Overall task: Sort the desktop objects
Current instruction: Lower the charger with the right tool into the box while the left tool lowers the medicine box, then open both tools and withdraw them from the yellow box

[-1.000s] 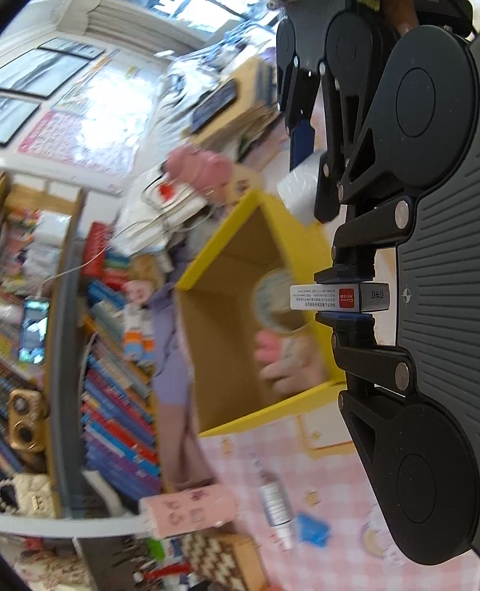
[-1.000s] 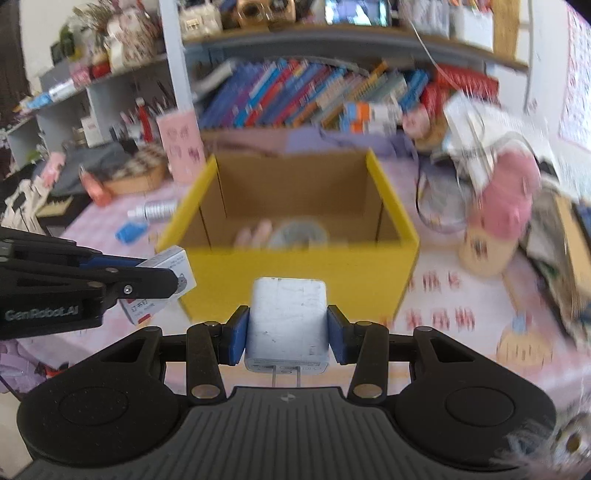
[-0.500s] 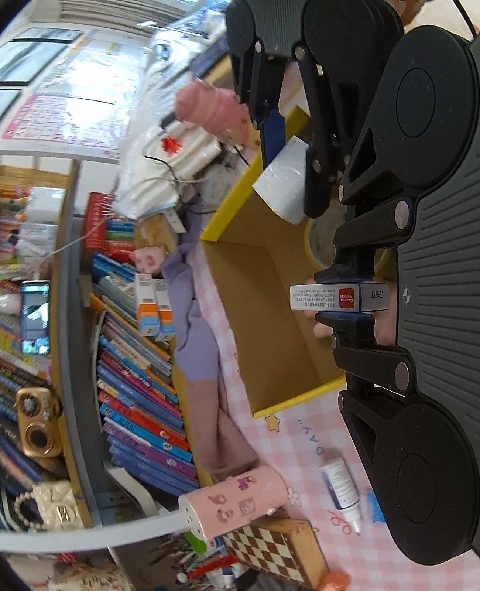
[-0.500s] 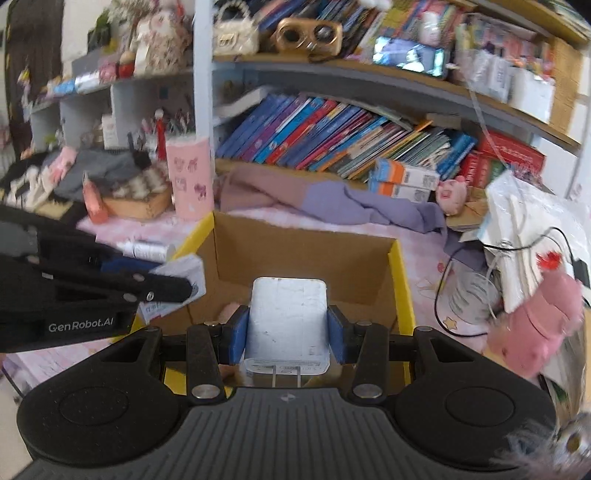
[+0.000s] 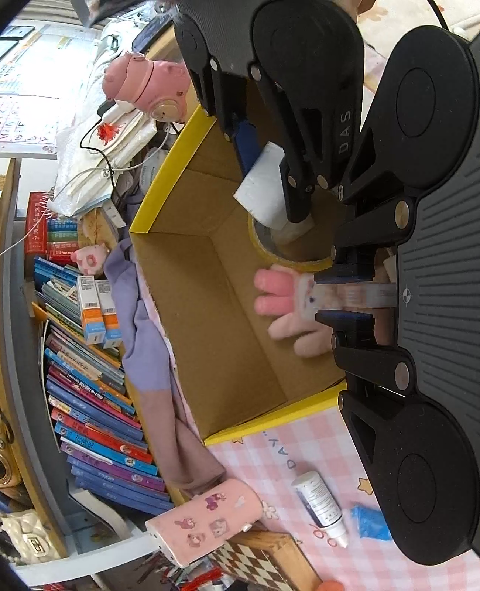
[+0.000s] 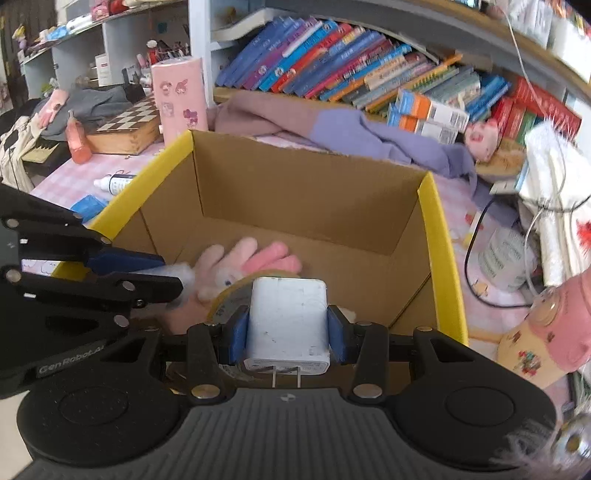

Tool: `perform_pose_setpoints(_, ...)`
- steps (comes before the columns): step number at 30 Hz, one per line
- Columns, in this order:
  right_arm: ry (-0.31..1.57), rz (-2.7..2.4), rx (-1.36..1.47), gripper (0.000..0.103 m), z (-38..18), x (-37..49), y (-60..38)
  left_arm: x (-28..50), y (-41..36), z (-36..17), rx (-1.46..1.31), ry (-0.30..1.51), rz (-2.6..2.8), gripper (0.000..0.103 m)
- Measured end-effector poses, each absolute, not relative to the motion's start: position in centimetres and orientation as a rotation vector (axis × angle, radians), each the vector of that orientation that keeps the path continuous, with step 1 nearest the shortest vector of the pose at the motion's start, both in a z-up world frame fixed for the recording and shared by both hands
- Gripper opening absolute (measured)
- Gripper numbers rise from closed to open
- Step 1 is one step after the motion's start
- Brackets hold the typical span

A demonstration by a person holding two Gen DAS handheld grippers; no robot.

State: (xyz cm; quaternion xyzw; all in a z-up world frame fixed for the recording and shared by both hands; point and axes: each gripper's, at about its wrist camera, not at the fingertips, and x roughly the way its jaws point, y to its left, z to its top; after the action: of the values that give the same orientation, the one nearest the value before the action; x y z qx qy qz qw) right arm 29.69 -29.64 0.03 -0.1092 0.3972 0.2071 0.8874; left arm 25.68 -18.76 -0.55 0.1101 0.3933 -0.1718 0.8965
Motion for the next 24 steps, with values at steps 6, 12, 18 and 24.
perform_pose_setpoints(6,0.847,0.422,-0.221,0.041,-0.4,30.1,-29.6,25.6,-19.0,-0.5,0.233,0.792,-0.332,0.018)
perform_pose_setpoints(12,0.781,0.41,-0.236,0.047,0.0,29.4,-29.7,24.4,-18.7,0.3,0.25,0.729,-0.281,0.052)
perform_pose_setpoints(18,0.708,0.383,-0.213,0.058,1.6,27.6,-30.7,21.7,-18.2,2.4,0.231,0.624,-0.267,0.074)
perform_pose_setpoints(24,0.649,0.372,-0.192,0.064,3.0,24.9,-31.1,19.2,-17.5,4.0,0.207,0.569,-0.244,0.077)
